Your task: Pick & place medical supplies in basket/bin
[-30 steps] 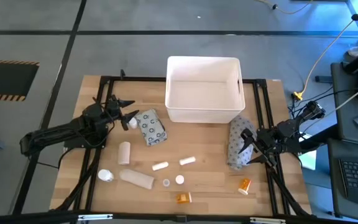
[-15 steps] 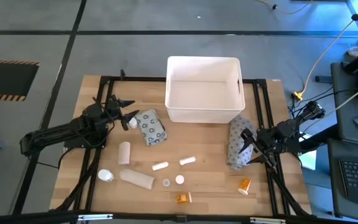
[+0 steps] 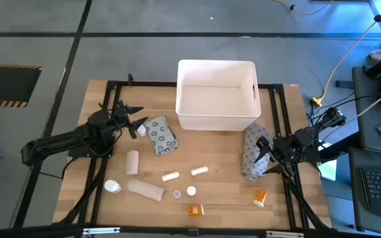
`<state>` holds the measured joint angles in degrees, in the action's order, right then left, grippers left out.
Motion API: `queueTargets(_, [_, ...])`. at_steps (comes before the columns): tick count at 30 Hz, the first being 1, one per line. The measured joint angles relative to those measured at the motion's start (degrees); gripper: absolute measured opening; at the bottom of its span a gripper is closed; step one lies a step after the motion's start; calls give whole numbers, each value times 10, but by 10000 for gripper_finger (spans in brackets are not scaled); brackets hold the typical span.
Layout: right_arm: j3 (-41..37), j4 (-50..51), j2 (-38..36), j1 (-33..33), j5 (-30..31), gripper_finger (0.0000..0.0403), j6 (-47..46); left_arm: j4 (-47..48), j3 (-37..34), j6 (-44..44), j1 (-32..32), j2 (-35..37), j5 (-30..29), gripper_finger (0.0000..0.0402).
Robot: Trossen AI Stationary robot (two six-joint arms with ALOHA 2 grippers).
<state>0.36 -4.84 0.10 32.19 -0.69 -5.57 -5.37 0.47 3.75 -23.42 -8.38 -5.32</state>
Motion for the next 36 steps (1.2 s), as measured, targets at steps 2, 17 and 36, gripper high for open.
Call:
queueTargets(2, [0, 0, 0, 0, 0, 243, 0, 0, 0, 0, 0, 0, 0, 260])
queueTargets(17, [0, 0, 0, 0, 0, 243, 0, 0, 0, 0, 0, 0, 0, 260])
queueTargets(36, [0, -27, 0, 0, 118, 243, 43, 0, 0, 0, 0, 0, 0, 260])
